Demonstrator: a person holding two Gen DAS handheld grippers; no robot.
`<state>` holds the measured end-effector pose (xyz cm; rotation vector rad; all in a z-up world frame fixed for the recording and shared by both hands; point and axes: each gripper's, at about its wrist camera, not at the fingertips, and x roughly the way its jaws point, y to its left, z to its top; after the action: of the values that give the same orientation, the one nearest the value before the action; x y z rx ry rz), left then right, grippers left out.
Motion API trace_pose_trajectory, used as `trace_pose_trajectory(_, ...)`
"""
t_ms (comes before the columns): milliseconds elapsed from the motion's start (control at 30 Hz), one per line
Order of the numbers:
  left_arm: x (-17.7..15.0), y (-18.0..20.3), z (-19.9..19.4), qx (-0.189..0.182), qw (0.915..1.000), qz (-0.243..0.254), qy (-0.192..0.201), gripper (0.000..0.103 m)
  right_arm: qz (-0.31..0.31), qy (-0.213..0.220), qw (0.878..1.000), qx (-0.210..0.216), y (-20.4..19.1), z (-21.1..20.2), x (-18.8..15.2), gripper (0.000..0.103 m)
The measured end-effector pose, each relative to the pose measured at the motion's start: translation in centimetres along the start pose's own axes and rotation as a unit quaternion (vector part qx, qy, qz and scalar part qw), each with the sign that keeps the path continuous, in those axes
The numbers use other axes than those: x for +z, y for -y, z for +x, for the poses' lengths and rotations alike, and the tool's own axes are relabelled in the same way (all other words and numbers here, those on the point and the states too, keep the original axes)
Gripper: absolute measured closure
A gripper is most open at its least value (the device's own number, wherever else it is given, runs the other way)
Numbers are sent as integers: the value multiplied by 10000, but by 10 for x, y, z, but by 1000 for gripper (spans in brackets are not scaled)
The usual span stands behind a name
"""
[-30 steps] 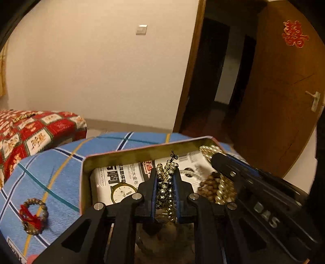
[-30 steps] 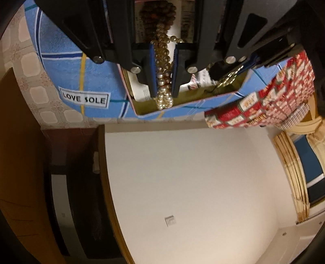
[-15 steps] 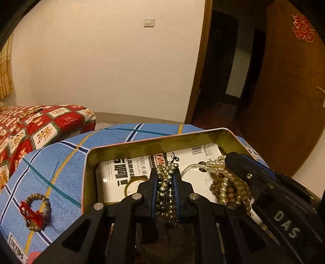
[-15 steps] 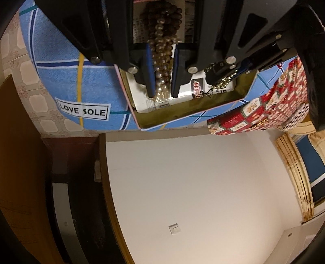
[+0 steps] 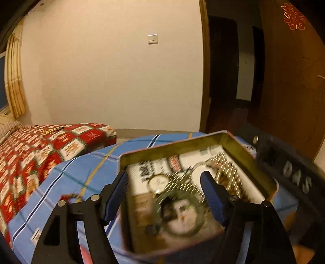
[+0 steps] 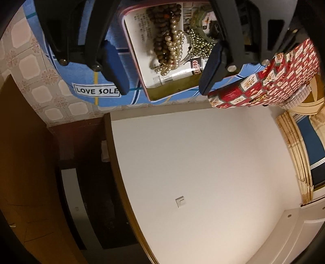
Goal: Organize jewelry
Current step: 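Open both tools over the tin and move them back over the remaining jewelry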
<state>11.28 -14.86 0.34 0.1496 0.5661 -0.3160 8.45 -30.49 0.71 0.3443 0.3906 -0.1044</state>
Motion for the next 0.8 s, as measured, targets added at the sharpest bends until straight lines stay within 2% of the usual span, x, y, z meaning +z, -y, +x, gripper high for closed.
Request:
trace_pose_trajectory(100, -14, -12, -12, 201, 9998, -18, -7, 30, -171, 101, 9998, -75, -7, -4, -4, 28)
trace_pose_trajectory(233, -25, -28, -18, 445, 9990, -51, -17, 30, -382, 31, 9992, -111, -19, -7, -14, 28)
trace_pose_trajectory(367, -34, -40, -24, 504, 9986, -139, -37, 30, -650, -89, 9978, -70, -34, -13, -24, 28)
trace_pose_trajectory(467, -39, -43, -28, 527, 9985, -155, -65, 30, -782, -23, 9969, -108, -40, -23, -29, 28)
trace_pose_trajectory(800, -49, -52, -36, 511, 9983, -255, -112, 30, -769, -96, 9967, -250, -45, -38, -41, 28)
